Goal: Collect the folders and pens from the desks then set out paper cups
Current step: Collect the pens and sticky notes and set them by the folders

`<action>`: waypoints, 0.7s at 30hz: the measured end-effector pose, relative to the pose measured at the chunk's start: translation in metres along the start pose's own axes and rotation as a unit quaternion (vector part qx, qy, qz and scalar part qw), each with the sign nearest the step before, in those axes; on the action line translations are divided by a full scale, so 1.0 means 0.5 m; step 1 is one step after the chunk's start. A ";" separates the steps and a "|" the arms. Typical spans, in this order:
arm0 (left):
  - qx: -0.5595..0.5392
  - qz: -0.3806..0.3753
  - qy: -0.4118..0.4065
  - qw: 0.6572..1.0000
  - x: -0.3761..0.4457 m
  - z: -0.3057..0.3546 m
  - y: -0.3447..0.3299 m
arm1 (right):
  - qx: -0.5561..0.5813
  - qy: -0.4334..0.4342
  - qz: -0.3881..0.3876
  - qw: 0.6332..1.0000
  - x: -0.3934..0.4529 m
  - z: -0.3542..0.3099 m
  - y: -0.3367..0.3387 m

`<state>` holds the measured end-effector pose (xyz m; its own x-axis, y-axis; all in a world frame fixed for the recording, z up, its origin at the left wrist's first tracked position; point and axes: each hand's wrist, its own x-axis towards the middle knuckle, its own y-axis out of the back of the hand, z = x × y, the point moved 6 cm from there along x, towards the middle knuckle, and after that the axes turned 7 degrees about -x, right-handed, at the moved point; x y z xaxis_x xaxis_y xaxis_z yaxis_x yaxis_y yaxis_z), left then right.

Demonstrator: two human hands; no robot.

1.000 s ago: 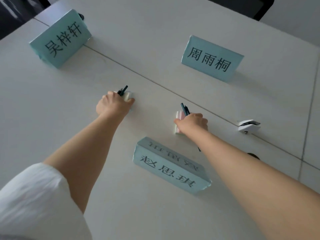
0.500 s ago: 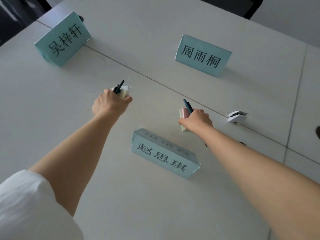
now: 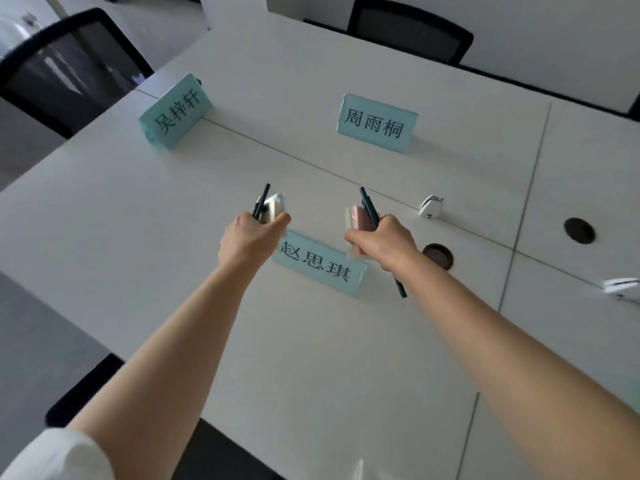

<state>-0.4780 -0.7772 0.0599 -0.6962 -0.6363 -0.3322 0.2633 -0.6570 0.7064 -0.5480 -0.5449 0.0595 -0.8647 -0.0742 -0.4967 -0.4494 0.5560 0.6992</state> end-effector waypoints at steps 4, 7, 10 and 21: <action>-0.062 -0.040 0.030 0.997 -0.138 -0.053 -0.017 | 0.038 -0.012 -0.027 0.999 -0.137 0.049 -0.012; -0.135 -0.082 0.057 0.986 -0.248 -0.109 -0.029 | 0.071 -0.040 0.011 0.997 -0.239 0.116 -0.041; -0.186 -0.133 0.080 0.970 -0.364 -0.184 -0.043 | 0.093 -0.081 0.057 0.991 -0.349 0.195 -0.080; -0.127 -0.217 0.019 0.968 -0.646 -0.372 -0.017 | 0.174 -0.149 0.104 0.968 -0.731 0.396 -0.221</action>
<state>-0.1308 -0.6413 0.0450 -0.7545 -0.2891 -0.5893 0.1110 -0.9410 0.3196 -0.1379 -0.4154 0.0621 -0.8016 0.2834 -0.5264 -0.1240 0.7825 0.6102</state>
